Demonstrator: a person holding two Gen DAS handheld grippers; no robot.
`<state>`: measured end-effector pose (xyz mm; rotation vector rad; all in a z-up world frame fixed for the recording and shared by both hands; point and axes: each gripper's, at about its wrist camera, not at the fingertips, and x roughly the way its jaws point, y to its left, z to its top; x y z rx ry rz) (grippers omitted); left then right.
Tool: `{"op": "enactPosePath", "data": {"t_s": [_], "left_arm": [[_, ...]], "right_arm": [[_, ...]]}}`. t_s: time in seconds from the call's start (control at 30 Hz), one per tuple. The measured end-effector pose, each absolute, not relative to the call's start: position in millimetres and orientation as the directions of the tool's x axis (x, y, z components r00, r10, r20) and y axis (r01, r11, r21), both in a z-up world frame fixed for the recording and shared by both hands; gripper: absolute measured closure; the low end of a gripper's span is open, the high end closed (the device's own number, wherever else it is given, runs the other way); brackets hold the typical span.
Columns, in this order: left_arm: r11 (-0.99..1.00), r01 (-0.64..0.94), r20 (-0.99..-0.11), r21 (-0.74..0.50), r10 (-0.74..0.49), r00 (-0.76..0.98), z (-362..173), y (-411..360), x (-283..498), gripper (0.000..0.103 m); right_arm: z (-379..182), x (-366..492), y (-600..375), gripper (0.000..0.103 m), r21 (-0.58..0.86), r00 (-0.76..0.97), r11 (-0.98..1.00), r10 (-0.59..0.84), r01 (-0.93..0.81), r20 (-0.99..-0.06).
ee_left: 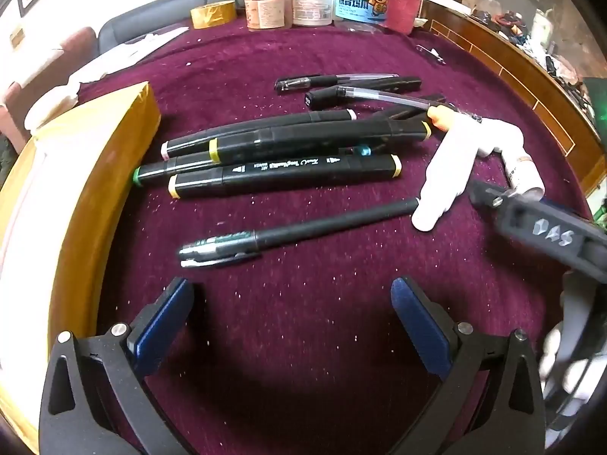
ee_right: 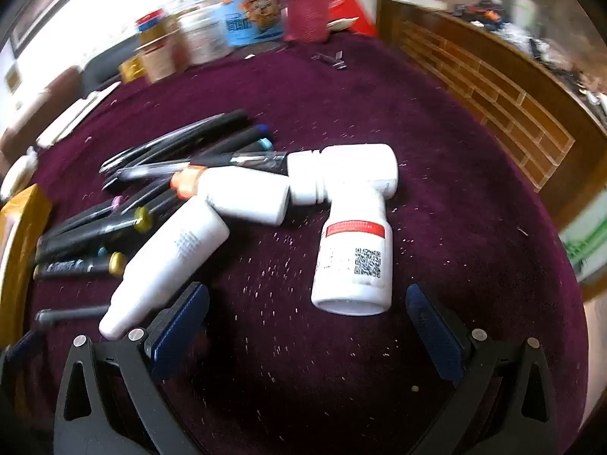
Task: Organize rigid objects
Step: 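Reach the left tool to the thin black pen and close on it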
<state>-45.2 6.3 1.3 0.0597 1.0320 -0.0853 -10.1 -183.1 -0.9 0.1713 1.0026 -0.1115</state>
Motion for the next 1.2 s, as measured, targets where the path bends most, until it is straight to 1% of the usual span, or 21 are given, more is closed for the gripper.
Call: {"op": "enactPosePath", "data": {"t_s": [0.07, 0.1, 0.17, 0.3, 0.43, 0.53, 0.57, 0.6, 0.63, 0.67, 0.77, 0.8, 0.87, 0.9, 0.93, 1.0, 1.03, 1.07, 1.13, 1.2], "left_arm": [[0.996, 0.083, -0.854, 0.022, -0.024, 0.519, 2, 5, -49, 0.000], [0.996, 0.086, -0.854, 0.026, -0.022, 0.519, 1, 3, -51, 0.000], [0.993, 0.116, -0.861, 0.019, -0.043, 0.506, 1, 4, -54, 0.000], [0.981, 0.194, -0.865, -0.025, -0.119, 0.488, 3, 11, -61, 0.000], [0.972, 0.217, -0.844, -0.092, -0.192, 0.502, 7, 22, -71, 0.000], [0.960, 0.278, -0.877, -0.042, -0.168, 0.450, 8, 19, -75, 0.000], [0.957, 0.284, -0.881, -0.055, -0.181, 0.437, 12, 22, -76, 0.000], [0.956, 0.281, -0.874, -0.081, -0.203, 0.442, 19, 29, -78, 0.000], [0.956, 0.278, -0.862, -0.093, -0.217, 0.458, 26, 36, -79, 0.000], [0.957, 0.275, -0.841, -0.090, -0.221, 0.493, 35, 43, -80, 0.000], [0.964, 0.265, -0.799, -0.023, -0.177, 0.574, 55, 57, -75, 0.000], [0.963, 0.268, -0.791, -0.015, -0.175, 0.586, 58, 59, -72, 0.000], [0.961, 0.275, -0.783, -0.012, -0.180, 0.595, 60, 62, -65, 0.000], [0.958, 0.286, -0.783, -0.003, -0.180, 0.595, 60, 60, -61, 0.002], [0.952, 0.306, -0.782, 0.014, -0.180, 0.596, 61, 55, -57, 0.007], [0.929, 0.366, -0.791, 0.058, -0.180, 0.584, 55, 40, -49, 0.017], [0.914, 0.398, -0.805, 0.075, -0.180, 0.566, 49, 29, -45, 0.027], [0.903, 0.422, -0.817, 0.088, -0.177, 0.549, 43, 21, -42, 0.034], [0.877, 0.462, -0.835, 0.132, -0.153, 0.529, 31, 6, -34, 0.036], [0.856, 0.481, -0.845, 0.188, -0.108, 0.524, 17, -6, -26, 0.036]], "right_arm": [[2, -20, -192, 0.001, 0.156, 0.554, 0.969, 0.024, 0.191, -0.832], [2, -21, -190, 0.001, 0.142, 0.546, 0.971, 0.015, 0.191, -0.838], [-1, -16, -174, 0.001, 0.027, 0.500, 0.987, -0.058, 0.161, -0.864], [0, -19, -170, 0.001, 0.033, 0.503, 0.987, -0.051, 0.156, -0.863], [0, -14, -170, 0.001, 0.030, 0.498, 0.989, -0.046, 0.143, -0.866], [1, -12, -174, 0.002, 0.033, 0.486, 0.992, -0.032, 0.126, -0.874], [2, -13, -176, 0.005, 0.042, 0.478, 0.991, -0.024, 0.125, -0.878], [6, -17, -179, 0.017, 0.058, 0.488, 0.989, -0.017, 0.138, -0.873], [13, -21, -181, 0.027, 0.097, 0.516, 0.985, 0.009, 0.143, -0.856], [19, -28, -182, 0.027, 0.126, 0.547, 0.982, 0.029, 0.139, -0.836], [44, -44, -179, 0.027, 0.167, 0.696, 0.979, 0.042, 0.114, -0.717], [48, -44, -180, 0.026, 0.205, 0.721, 0.974, 0.071, 0.100, -0.689], [43, -24, -178, 0.026, 0.313, 0.672, 0.948, 0.196, 0.056, -0.715], [37, -16, -177, 0.027, 0.359, 0.647, 0.932, 0.249, 0.041, -0.721], [31, -11, -176, 0.027, 0.388, 0.635, 0.921, 0.277, 0.039, -0.721], [21, -2, -172, 0.028, 0.389, 0.626, 0.920, 0.275, 0.049, -0.730], [16, -1, -170, 0.031, 0.392, 0.617, 0.918, 0.277, 0.056, -0.736], [10, 1, -170, 0.032, 0.405, 0.608, 0.912, 0.288, 0.061, -0.740], [8, -2, -174, 0.033, 0.398, 0.624, 0.916, 0.279, 0.056, -0.730], [7, -2, -170, 0.034, 0.382, 0.616, 0.923, 0.272, 0.050, -0.739]]}}
